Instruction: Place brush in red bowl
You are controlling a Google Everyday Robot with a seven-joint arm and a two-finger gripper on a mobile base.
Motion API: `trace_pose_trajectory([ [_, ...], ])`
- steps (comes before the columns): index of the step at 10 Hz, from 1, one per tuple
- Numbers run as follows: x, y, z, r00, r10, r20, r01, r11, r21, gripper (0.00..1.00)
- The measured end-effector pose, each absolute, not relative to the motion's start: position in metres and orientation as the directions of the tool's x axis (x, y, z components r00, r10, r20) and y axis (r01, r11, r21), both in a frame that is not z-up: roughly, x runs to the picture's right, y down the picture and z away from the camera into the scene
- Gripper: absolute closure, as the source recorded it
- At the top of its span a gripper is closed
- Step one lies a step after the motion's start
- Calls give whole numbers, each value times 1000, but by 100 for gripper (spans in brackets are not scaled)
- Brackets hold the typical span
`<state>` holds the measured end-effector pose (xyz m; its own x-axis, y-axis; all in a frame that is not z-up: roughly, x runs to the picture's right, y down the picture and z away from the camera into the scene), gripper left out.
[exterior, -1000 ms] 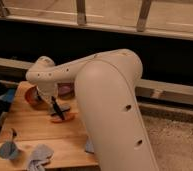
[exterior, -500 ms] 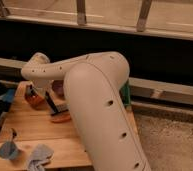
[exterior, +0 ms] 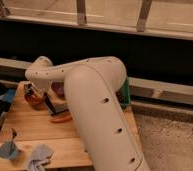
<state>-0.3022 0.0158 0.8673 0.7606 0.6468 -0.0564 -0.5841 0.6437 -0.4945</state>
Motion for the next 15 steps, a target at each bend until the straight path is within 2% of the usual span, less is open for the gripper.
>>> trace_pose_trajectory([
  [2, -307, 19, 874, 761, 647, -44, -576, 643, -504, 59],
  [3, -309, 21, 875, 756, 653, -35, -576, 638, -511, 52],
  [4, -309, 21, 876, 754, 656, -33, -577, 637, -511, 49],
  [12, -304, 20, 874, 751, 659, -48, -588, 634, -502, 49],
  [15, -280, -1, 874, 742, 666, -78, -628, 649, -429, 49],
])
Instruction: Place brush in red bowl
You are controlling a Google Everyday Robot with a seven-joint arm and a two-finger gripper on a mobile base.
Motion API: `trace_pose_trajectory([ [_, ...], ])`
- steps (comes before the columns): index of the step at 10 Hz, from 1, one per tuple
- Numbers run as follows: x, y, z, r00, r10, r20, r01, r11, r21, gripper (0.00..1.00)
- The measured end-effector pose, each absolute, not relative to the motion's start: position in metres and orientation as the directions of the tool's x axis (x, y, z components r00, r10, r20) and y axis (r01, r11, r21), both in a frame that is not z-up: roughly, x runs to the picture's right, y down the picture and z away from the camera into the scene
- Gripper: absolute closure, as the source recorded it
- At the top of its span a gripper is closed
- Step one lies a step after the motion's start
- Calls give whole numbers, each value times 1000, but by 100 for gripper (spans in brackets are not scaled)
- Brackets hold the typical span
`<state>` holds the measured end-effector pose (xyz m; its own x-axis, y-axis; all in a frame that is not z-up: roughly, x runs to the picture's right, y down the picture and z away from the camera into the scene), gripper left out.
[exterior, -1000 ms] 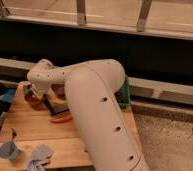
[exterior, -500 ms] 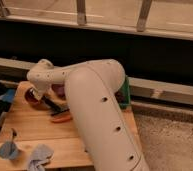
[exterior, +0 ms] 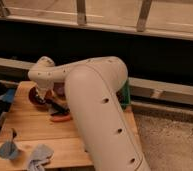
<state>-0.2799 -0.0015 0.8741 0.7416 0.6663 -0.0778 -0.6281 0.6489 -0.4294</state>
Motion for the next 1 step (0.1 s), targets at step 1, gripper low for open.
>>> trace_pose_trajectory([
  [1, -275, -12, 875, 732, 676, -84, -646, 651, -399, 49],
])
